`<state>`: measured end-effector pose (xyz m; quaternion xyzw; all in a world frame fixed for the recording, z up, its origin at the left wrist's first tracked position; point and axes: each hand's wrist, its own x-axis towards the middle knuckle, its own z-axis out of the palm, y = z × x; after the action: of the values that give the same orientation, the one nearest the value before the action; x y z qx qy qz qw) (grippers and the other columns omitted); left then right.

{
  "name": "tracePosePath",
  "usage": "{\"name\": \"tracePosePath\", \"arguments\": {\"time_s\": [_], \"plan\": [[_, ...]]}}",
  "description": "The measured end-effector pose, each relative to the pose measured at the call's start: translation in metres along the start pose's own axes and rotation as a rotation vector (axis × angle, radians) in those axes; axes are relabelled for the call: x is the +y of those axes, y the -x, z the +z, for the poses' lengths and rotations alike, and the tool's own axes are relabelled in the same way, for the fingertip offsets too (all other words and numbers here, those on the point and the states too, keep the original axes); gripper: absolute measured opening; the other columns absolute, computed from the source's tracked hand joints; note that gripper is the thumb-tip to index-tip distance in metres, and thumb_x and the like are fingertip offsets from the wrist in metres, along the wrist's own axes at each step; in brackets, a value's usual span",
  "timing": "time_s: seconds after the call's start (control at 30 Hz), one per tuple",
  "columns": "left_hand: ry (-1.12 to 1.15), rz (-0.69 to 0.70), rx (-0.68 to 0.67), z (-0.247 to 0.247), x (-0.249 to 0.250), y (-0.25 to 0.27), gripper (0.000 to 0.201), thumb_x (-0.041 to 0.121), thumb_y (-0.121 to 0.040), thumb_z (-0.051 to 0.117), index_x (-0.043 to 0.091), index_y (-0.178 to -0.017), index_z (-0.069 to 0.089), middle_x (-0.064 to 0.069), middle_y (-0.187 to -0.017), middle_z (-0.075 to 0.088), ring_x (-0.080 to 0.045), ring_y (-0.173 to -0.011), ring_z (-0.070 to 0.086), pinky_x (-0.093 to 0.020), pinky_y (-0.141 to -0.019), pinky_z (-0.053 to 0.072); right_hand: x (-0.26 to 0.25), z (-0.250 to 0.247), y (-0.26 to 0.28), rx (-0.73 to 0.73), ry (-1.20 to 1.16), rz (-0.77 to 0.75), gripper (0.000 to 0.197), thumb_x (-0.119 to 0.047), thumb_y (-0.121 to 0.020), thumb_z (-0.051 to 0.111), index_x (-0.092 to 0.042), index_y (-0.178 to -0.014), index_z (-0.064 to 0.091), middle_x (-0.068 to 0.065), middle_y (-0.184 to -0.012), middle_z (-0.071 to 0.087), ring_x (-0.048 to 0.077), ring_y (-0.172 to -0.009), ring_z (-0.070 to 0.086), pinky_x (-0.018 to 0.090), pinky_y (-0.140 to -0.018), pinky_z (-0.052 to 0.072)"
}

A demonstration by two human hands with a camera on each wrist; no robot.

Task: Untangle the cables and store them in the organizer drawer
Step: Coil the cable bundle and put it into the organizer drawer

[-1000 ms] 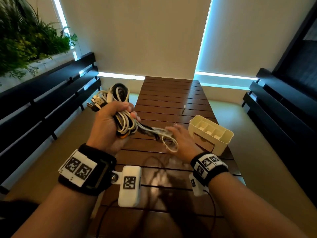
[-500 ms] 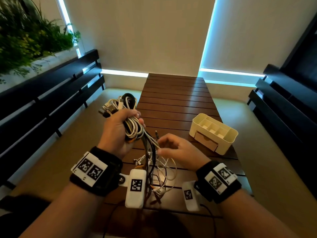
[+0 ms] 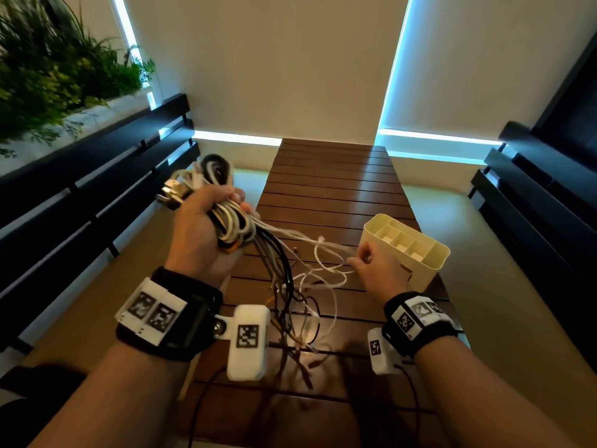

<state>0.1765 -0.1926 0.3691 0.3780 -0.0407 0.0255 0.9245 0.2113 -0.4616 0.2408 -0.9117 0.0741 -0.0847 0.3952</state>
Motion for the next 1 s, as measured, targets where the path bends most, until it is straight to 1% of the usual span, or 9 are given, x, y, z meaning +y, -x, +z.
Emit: {"name": "tracePosePath", "arguments": {"time_s": [0.17,0.27,0.37,0.5,0.57,0.7,0.8,0.87,1.0], "plan": [[0.015,0.073,0.032,-0.004,0.014,-0.011,0.010,0.011,-0.084,0.053,0.013,-0.074,0.052,0.001,-0.069,0.051,-0.010,-0.061,0.052,-0.025,-0.067,0.046,0.012,-0.001,-0.004,0.024,-0.040,0.132,0.030,-0.040,-0.091,0.068,-0.016,-0.076,0.056,0.004,-0.072,0.066,0.020,-0.066,0.061,0.036,-0.062,0.051],[0.012,0.077,0.064,-0.008,0.011,-0.012,0.009,0.013,-0.084,0.055,0.015,-0.076,0.052,0.002,-0.071,0.051,-0.010,-0.062,0.052,-0.025,-0.068,0.046,0.009,-0.005,-0.004,-0.040,-0.567,0.245,0.021,-0.026,-0.098,0.059,-0.007,-0.088,0.059,0.007,-0.073,0.067,0.019,-0.066,0.065,0.035,-0.064,0.054],[0.017,0.107,0.105,-0.015,0.019,-0.012,0.012,0.012,-0.086,0.054,0.015,-0.074,0.051,0.002,-0.071,0.051,-0.009,-0.061,0.052,-0.024,-0.069,0.046,0.008,-0.018,0.001,-0.168,-1.011,0.259,0.018,-0.020,-0.100,0.053,-0.012,-0.085,0.057,0.002,-0.060,0.042,0.012,-0.045,0.044,0.032,-0.057,0.039],[0.034,0.123,0.079,-0.015,0.026,-0.012,0.014,0.013,-0.087,0.052,0.016,-0.074,0.050,0.003,-0.070,0.049,-0.009,-0.062,0.050,-0.023,-0.068,0.046,0.020,-0.012,-0.002,-0.096,-0.115,0.070,0.049,-0.056,-0.088,0.063,-0.007,-0.079,0.061,0.003,-0.065,0.052,0.015,-0.058,0.046,0.031,-0.059,0.036],[0.014,0.114,0.066,-0.012,0.024,-0.010,0.015,0.012,-0.088,0.051,0.016,-0.073,0.051,0.003,-0.069,0.049,-0.009,-0.061,0.049,-0.025,-0.068,0.045,0.017,-0.005,0.002,-0.089,0.086,0.009,0.050,-0.060,-0.087,0.060,-0.011,-0.078,0.061,0.003,-0.070,0.059,0.017,-0.065,0.052,0.029,-0.060,0.038],[-0.100,0.078,0.097,-0.010,0.007,-0.004,0.013,0.009,-0.085,0.053,0.013,-0.073,0.054,0.001,-0.067,0.054,-0.011,-0.059,0.054,-0.027,-0.067,0.046,0.004,0.003,0.008,-0.323,0.037,0.005,0.039,-0.045,-0.080,0.076,-0.024,-0.109,0.060,-0.001,-0.106,0.061,0.017,-0.099,0.059,0.024,-0.077,0.049],[-0.136,0.039,0.124,-0.011,-0.005,-0.001,0.010,0.006,-0.085,0.054,0.011,-0.075,0.055,-0.001,-0.067,0.055,-0.012,-0.059,0.056,-0.028,-0.066,0.049,-0.015,-0.001,0.009,-0.590,0.111,-0.028,0.112,-0.040,-0.066,0.089,-0.035,-0.153,0.020,-0.002,-0.152,0.031,0.019,-0.134,0.042,0.037,-0.109,0.038],[-0.135,0.028,0.139,-0.014,-0.007,0.000,0.009,0.005,-0.085,0.054,0.011,-0.078,0.055,-0.001,-0.069,0.056,-0.013,-0.060,0.057,-0.029,-0.067,0.049,-0.030,-0.016,0.012,-0.666,0.083,-0.067,0.131,-0.039,-0.062,0.091,-0.038,-0.156,0.000,-0.005,-0.159,0.021,0.013,-0.136,0.038,0.032,-0.109,0.033],[-0.127,0.016,0.137,-0.018,-0.004,0.002,0.008,0.005,-0.086,0.054,0.010,-0.081,0.053,-0.001,-0.070,0.056,-0.013,-0.061,0.057,-0.029,-0.068,0.049,-0.054,-0.044,0.016,-0.604,-0.076,-0.225,0.142,-0.066,-0.045,0.088,-0.042,-0.155,0.002,-0.014,-0.161,0.020,-0.005,-0.136,0.033,0.035,-0.117,0.033]]}}
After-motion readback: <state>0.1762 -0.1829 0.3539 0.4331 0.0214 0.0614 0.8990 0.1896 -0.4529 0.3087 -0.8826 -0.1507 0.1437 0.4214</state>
